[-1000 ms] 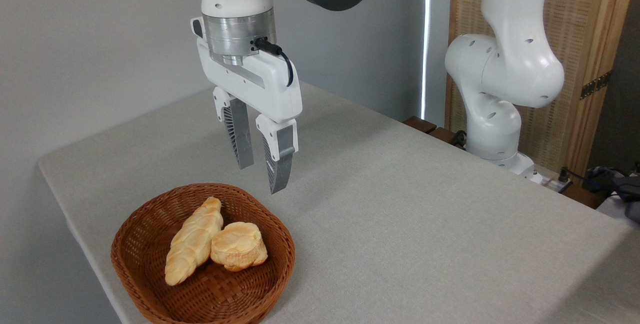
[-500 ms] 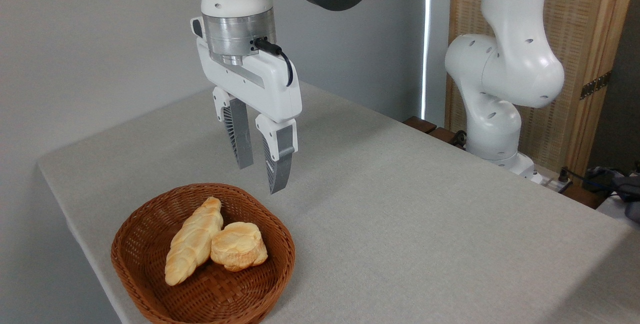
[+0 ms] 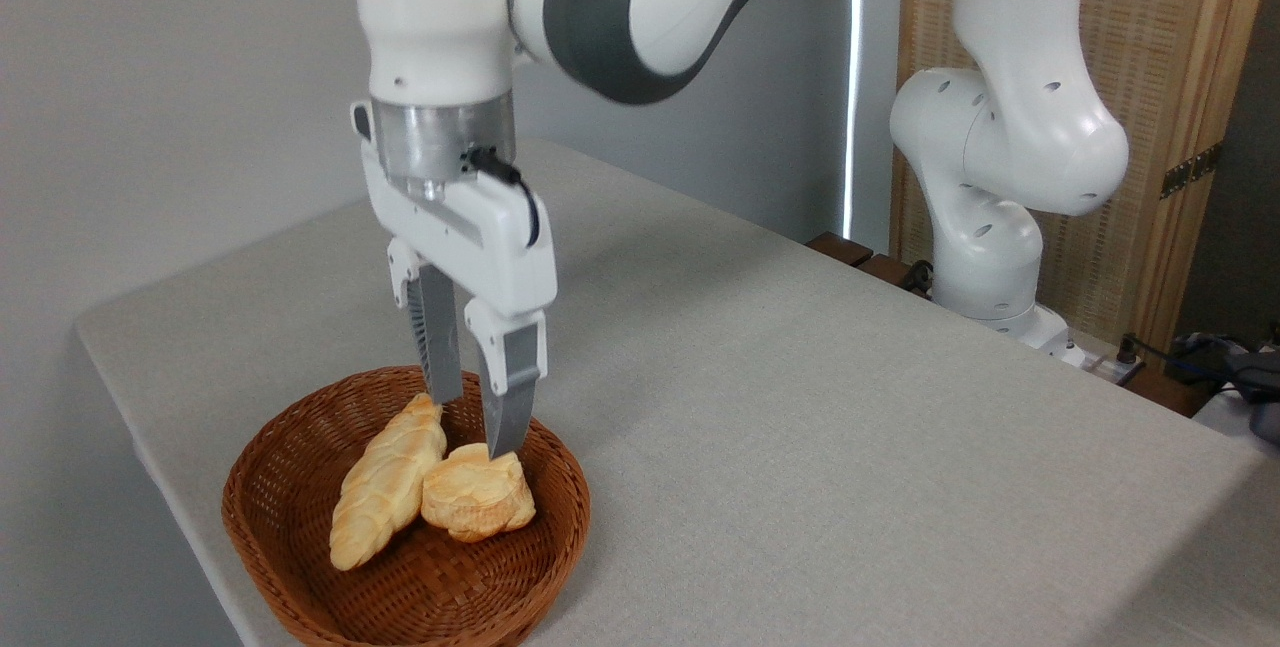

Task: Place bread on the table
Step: 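Lower the open gripper onto the round bun and close on it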

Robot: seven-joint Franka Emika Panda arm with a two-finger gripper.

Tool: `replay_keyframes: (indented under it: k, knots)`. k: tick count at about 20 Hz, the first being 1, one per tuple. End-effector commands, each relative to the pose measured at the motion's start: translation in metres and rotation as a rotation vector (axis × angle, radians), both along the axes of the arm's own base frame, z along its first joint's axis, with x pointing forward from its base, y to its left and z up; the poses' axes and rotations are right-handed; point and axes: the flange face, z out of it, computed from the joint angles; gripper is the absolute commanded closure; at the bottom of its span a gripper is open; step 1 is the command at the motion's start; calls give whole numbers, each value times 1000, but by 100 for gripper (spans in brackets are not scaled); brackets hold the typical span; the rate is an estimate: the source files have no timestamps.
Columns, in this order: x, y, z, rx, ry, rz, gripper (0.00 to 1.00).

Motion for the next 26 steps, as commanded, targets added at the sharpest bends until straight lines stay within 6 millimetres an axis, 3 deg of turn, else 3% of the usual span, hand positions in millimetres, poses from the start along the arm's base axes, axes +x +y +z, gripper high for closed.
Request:
replay_keyframes:
  k: [1, 13, 25, 26]
  knots:
    - [6, -7, -16, 40, 0, -80, 0]
    - [6, -22, -61, 74, 82, -326, 0]
    - [17, -25, -77, 75, 51, -333, 0]
    - [17, -25, -77, 75, 51, -333, 8]
